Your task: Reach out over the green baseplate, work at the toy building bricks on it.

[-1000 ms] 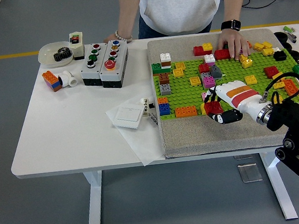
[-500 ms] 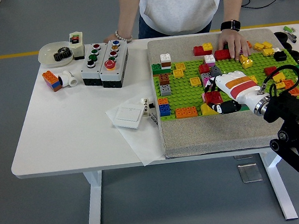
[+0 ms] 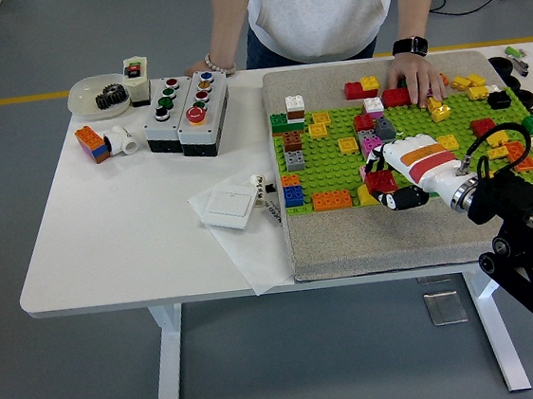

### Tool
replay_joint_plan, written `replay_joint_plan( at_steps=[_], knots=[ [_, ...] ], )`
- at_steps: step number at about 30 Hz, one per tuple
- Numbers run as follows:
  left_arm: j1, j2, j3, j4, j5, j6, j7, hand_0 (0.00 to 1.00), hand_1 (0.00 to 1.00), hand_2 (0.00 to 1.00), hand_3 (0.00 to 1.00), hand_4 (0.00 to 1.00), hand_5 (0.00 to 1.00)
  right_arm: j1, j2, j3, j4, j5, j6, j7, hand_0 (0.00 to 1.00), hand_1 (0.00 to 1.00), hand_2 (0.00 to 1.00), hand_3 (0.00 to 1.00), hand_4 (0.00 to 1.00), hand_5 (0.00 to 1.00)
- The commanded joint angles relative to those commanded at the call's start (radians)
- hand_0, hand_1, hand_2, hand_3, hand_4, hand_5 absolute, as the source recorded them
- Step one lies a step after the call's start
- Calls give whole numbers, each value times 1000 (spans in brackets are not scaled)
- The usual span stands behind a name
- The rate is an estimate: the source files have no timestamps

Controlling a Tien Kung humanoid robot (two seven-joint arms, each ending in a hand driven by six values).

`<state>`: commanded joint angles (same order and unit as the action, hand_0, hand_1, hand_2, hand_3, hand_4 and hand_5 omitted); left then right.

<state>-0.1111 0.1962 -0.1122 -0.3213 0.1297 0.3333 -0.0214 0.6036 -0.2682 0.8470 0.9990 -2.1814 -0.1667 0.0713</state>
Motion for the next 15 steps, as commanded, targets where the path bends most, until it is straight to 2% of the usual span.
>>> replay_joint_plan(
  at_steps=[15],
  knots=[
    [-4,0,3,-1,-4,0,-2,801,812,825,654,663,642,3,10,2,-27,-13,-18,2,471,481,543,540,680,134]
  ],
)
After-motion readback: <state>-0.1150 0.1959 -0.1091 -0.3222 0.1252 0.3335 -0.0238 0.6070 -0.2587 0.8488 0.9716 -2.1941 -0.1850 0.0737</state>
